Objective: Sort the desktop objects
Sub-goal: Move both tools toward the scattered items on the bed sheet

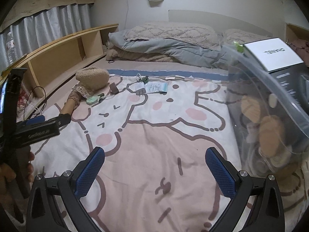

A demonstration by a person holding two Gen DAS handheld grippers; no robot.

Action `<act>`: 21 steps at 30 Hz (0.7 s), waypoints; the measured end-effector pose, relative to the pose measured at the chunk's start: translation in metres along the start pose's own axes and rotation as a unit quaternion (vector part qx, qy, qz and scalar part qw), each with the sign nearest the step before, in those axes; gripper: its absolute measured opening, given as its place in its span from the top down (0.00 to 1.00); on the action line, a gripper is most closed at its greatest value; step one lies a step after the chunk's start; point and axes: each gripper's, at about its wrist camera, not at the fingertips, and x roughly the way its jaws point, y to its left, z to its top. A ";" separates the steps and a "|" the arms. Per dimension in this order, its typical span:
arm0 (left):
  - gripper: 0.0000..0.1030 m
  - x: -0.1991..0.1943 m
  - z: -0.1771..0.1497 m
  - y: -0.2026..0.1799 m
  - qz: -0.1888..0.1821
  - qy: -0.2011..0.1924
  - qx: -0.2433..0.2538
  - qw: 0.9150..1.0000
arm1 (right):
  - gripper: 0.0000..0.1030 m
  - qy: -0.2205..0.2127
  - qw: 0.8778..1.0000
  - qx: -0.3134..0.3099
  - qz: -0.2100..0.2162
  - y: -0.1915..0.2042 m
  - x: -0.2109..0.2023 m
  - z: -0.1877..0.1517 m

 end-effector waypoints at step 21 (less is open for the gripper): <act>0.00 0.095 0.014 0.098 0.102 0.041 -0.097 0.989 | 0.00 0.069 0.995 0.025 0.061 0.025 0.109 0.037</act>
